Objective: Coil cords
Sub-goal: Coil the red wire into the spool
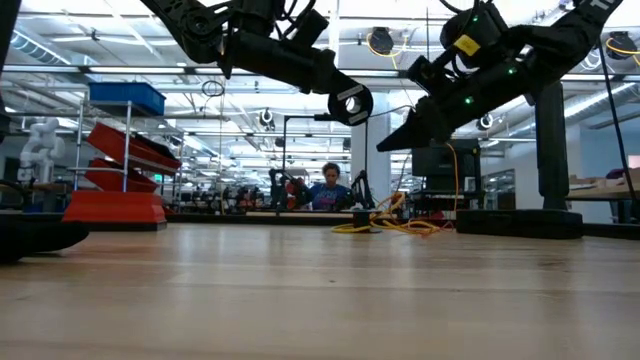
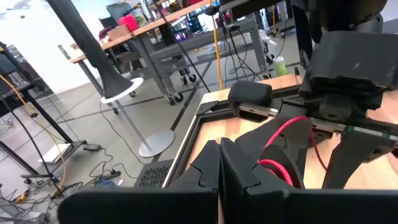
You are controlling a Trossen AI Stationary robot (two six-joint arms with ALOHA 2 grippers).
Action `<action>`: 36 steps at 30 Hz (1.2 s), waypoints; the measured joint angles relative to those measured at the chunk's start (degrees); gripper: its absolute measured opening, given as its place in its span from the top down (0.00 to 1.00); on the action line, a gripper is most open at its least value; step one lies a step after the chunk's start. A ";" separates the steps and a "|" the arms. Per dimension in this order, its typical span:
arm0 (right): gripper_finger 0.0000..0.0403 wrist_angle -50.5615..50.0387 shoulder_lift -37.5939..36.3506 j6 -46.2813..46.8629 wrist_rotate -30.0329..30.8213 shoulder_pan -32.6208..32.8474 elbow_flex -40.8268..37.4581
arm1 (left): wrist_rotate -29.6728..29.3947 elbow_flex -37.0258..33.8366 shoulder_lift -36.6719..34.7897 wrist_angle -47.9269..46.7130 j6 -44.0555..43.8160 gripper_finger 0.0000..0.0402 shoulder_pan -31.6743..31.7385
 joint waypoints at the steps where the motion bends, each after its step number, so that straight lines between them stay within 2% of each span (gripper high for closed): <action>1: 0.82 -0.78 -0.44 -0.26 0.00 0.00 0.00 | 0.01 0.00 0.00 -0.18 0.01 1.00 0.01; 10: 0.82 -11.62 -5.34 -0.62 1.66 -2.62 0.00 | 2.03 -0.02 0.04 -0.80 0.00 1.00 0.02; 12: 0.82 -14.22 -5.40 -0.51 -1.04 -3.63 0.00 | 2.03 -0.02 0.04 -0.72 0.00 1.00 0.06; 15: 0.82 -14.67 -5.07 0.60 -4.20 -4.50 0.00 | 2.38 -0.02 0.04 -0.72 0.02 1.00 0.04; 21: 0.82 -14.78 -5.01 2.61 -1.48 -7.00 0.00 | 4.50 -0.02 0.04 -0.32 -0.02 1.00 -0.05; 25: 0.83 -13.06 -5.01 3.32 -6.98 -7.39 0.00 | 4.50 -0.04 0.04 -1.02 -0.07 1.00 -0.03; 30: 0.82 -8.35 -3.80 6.95 -16.92 -7.39 0.00 | 4.52 -0.04 0.04 -1.04 -0.17 1.00 -0.03; 33: 0.82 -2.76 -0.52 9.46 -23.07 -7.19 0.00 | 4.54 -0.04 0.04 -1.08 -0.16 1.00 -0.03; 36: 0.83 5.32 4.26 11.89 -26.04 -6.51 0.00 | 4.55 -0.06 0.04 -1.01 -0.15 1.00 -0.05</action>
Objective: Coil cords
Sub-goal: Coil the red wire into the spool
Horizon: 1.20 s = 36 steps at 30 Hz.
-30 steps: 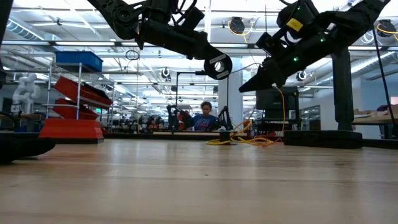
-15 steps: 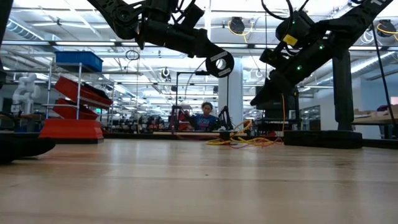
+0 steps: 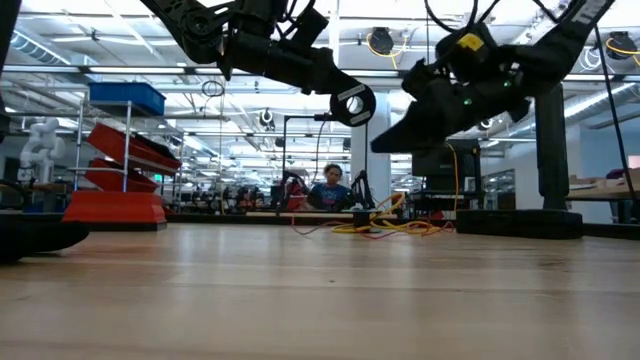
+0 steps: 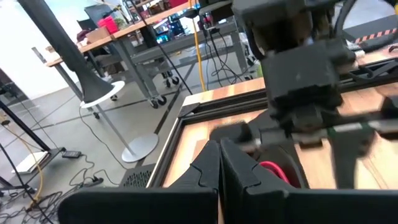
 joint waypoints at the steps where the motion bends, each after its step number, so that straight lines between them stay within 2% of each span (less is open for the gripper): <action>1: 0.83 3.46 1.80 0.86 -0.66 0.21 0.00 | 0.00 0.00 0.00 0.10 0.00 1.00 0.00; 10: 0.83 29.57 19.37 6.16 -0.12 0.52 0.52 | 0.34 0.00 0.00 0.21 -1.16 1.00 0.00; 13: 0.83 34.47 24.33 7.30 -0.30 0.79 1.90 | 0.39 0.00 0.00 0.23 -1.16 1.00 0.00; 19: 0.83 38.85 30.86 7.15 0.04 2.19 6.49 | 0.41 0.00 0.00 0.58 -1.20 1.00 0.00; 22: 0.83 38.81 32.36 7.13 4.03 2.11 7.89 | 0.43 0.00 0.00 0.64 -1.28 1.00 0.00; 36: 0.83 39.08 33.62 5.91 4.05 2.08 11.02 | 0.36 0.00 0.00 0.99 -1.33 1.00 0.00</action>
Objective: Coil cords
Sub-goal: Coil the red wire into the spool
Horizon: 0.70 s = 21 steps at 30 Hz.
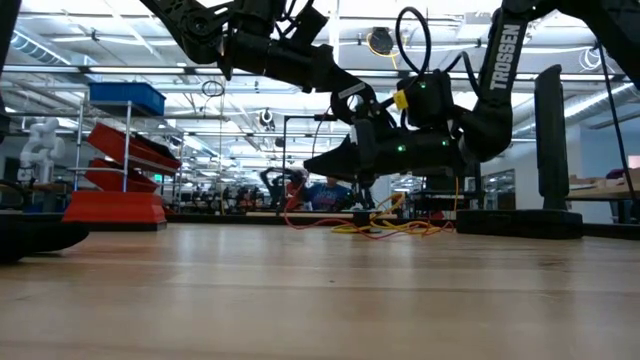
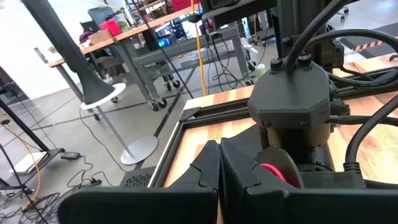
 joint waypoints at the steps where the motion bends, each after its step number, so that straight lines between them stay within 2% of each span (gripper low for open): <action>1: 0.83 -0.04 0.00 0.36 0.12 -0.04 0.00 | -0.01 0.00 0.00 0.10 -0.01 1.00 0.00; 6: 0.83 -0.29 0.00 1.25 1.72 -0.14 0.00 | -0.03 0.00 0.00 0.50 -0.02 1.00 0.00; 14: 0.99 -0.27 0.00 -0.03 2.88 -0.23 0.00 | 0.39 0.00 0.00 0.50 -1.42 1.00 -0.02; 21: 1.00 -0.18 0.00 -0.30 5.16 -1.41 -0.77 | 0.84 0.00 -0.18 -0.14 -2.59 1.00 -0.07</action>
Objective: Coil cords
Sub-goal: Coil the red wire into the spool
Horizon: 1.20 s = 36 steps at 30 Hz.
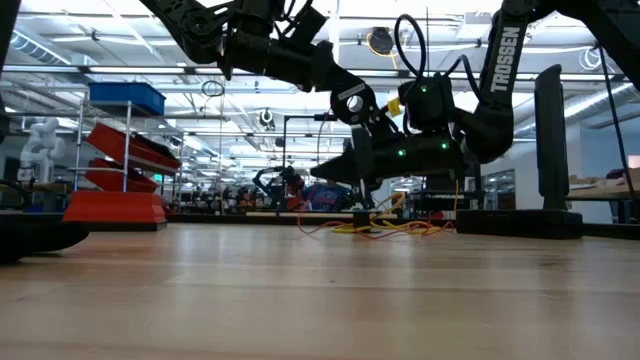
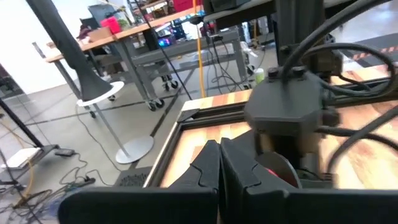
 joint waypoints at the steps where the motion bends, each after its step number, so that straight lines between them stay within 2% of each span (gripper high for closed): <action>1: 1.00 -0.12 0.00 0.09 0.67 -0.44 -0.33 | 0.54 0.00 -0.32 -0.70 -0.24 1.00 0.00; 6: 1.00 2.03 -0.35 3.56 2.05 -3.98 -2.88 | 3.49 -0.07 -1.39 -6.59 -0.71 1.00 -0.37; 11: 1.00 10.15 -0.57 6.99 1.32 -6.71 -7.02 | 3.07 -0.02 -2.11 -10.77 -0.07 1.00 -0.17; 17: 1.00 15.47 -0.63 9.13 0.84 -7.39 -10.91 | -1.83 -0.02 -2.02 -14.73 3.70 1.00 0.24; 21: 1.00 17.41 -0.68 9.93 0.77 -7.32 -12.57 | -7.35 -0.02 -2.02 -16.14 7.77 1.00 0.36; 29: 1.00 20.18 -1.24 11.52 -0.85 -7.30 -13.05 | -10.38 -0.02 -1.97 -20.78 11.90 1.00 1.87; 36: 1.00 19.93 -5.44 11.60 -3.87 -5.48 -11.16 | -14.83 -0.02 -0.72 -18.53 16.36 1.00 2.05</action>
